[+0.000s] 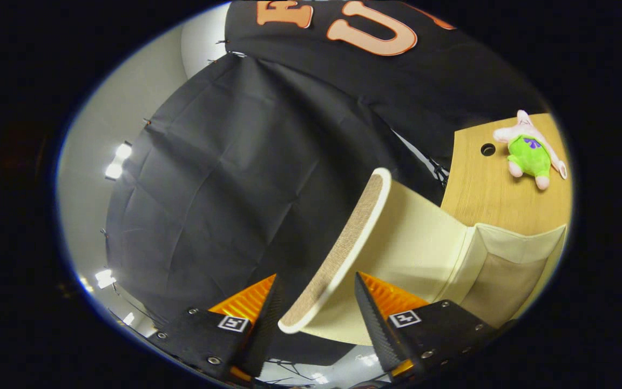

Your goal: Open the storage box then place both shoes into the box .Put the left shoe in first, then the right shoe, with the right side of both shoes facing outward in a uniform manner.

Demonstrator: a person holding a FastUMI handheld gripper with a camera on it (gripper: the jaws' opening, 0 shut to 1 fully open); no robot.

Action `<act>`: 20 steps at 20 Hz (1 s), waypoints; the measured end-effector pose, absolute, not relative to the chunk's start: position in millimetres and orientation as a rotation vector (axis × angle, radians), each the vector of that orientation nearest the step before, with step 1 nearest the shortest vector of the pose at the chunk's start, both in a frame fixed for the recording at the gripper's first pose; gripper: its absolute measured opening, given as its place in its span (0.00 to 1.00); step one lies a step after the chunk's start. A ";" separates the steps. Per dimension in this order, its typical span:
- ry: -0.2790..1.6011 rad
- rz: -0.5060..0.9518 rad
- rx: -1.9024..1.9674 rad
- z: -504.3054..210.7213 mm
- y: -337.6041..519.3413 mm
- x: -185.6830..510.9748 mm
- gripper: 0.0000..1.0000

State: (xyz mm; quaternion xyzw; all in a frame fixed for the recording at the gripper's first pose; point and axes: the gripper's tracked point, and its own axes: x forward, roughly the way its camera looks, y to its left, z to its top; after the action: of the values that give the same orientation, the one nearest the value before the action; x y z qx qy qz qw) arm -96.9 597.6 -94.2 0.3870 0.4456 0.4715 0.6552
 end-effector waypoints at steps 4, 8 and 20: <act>0.969 0.991 0.791 -107.0 573.7 -79.1 0.92; 0.939 0.855 0.685 -156.7 501.7 -64.6 0.92; 1.087 0.415 0.316 -333.5 275.5 -101.0 0.93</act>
State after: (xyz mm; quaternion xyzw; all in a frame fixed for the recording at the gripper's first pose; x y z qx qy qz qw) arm -101.0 275.5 -333.5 0.1486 0.5113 0.1950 0.8237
